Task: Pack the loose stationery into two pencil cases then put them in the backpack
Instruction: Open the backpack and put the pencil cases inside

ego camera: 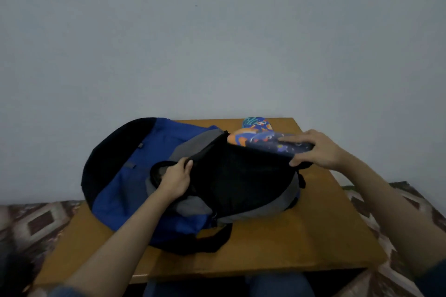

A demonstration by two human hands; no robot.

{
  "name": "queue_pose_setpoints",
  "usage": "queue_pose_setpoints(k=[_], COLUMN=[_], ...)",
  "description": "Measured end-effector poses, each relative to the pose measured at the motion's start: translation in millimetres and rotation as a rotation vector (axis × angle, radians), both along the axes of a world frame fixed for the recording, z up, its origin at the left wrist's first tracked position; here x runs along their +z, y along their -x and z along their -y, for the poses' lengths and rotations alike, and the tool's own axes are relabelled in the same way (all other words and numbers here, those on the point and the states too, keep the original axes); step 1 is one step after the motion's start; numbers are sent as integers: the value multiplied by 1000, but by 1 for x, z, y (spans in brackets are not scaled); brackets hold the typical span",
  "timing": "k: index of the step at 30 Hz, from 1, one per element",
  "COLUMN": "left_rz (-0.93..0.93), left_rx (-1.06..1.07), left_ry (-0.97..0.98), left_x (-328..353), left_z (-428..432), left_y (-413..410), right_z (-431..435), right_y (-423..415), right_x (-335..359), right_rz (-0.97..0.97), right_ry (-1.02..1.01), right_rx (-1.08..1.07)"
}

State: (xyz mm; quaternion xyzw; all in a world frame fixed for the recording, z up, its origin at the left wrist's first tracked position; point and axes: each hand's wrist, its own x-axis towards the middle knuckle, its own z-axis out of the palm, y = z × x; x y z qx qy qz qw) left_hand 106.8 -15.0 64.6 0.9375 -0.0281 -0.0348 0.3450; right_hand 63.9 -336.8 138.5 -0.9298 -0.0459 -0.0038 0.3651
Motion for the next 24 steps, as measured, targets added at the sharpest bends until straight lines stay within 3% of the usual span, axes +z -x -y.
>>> queue_pose_setpoints(k=[3, 6, 11, 14, 18, 24], left_rz=[47, 98, 148, 154, 185, 244], left_rx=[4, -12, -44, -19, -2, -60], left_ry=[62, 87, 34, -86, -400, -555], left_x=[10, 18, 22, 24, 27, 16], left_z=[-2, -2, -2, -6, -7, -10], left_y=[4, 8, 8, 7, 8, 15], right_z=[-31, -61, -110, -128, -143, -150], right_y=[5, 11, 5, 0, -6, 3], right_x=[-5, -15, -27, -31, -43, -80], right_rz=[-102, -152, -40, 6, 10, -116], right_ry=[244, 264, 272, 240, 221, 193], right_rx=[117, 223, 338, 354, 359, 367])
